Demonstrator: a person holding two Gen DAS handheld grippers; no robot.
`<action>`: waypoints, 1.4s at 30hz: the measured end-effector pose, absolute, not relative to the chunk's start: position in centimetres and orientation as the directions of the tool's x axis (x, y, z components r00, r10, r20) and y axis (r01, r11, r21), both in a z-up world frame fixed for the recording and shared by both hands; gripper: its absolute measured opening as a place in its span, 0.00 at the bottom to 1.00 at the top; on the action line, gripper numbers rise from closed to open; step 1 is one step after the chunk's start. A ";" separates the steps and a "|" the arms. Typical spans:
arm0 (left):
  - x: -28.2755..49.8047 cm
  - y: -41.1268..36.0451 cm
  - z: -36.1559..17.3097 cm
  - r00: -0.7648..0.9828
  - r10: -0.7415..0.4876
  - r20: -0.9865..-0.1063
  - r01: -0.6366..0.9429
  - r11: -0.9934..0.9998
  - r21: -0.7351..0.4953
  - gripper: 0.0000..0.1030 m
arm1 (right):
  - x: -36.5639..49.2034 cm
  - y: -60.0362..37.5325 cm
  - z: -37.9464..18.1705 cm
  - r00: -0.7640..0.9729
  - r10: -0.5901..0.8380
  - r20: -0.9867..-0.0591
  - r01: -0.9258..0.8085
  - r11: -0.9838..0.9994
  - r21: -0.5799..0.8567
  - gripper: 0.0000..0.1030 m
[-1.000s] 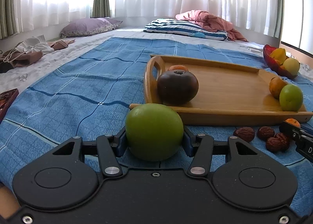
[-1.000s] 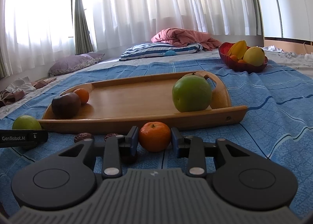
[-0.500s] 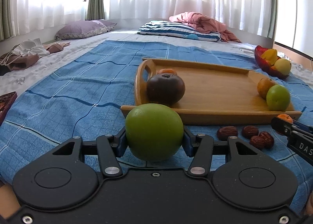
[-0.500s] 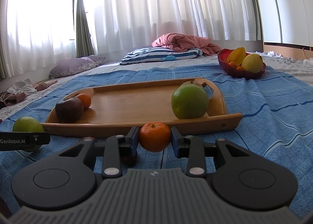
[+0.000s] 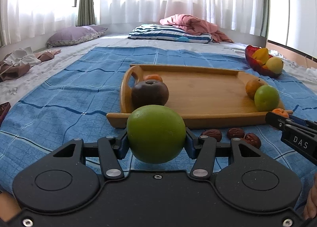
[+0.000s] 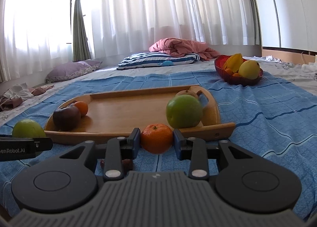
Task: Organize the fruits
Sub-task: 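Lift the green apple and tangerine with both tools and carry them over the tray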
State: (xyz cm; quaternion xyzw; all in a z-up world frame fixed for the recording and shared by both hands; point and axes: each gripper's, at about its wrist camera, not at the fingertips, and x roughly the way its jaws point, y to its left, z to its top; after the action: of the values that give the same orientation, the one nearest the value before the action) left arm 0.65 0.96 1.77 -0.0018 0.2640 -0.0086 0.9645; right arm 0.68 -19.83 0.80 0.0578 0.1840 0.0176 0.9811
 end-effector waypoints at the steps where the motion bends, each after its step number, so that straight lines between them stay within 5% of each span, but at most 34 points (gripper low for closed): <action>1: 0.7 0.9 1.8 0.860 -0.021 -0.510 0.018 1.000 -0.010 0.50 | 0.7 -19.9 0.8 0.932 0.055 -0.359 -0.013 0.993 0.120 0.38; 42: 4.8 0.1 6.3 0.890 -0.056 -0.452 0.066 0.998 0.006 0.51 | 3.3 -20.5 4.0 0.954 0.057 -0.294 -0.034 0.996 0.084 0.38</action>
State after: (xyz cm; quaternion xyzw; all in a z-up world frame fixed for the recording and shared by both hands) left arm 4.79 0.12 6.28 0.0107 0.2321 -0.0313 0.9721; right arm 3.31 -20.51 4.01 0.0392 0.1499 0.0231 0.9877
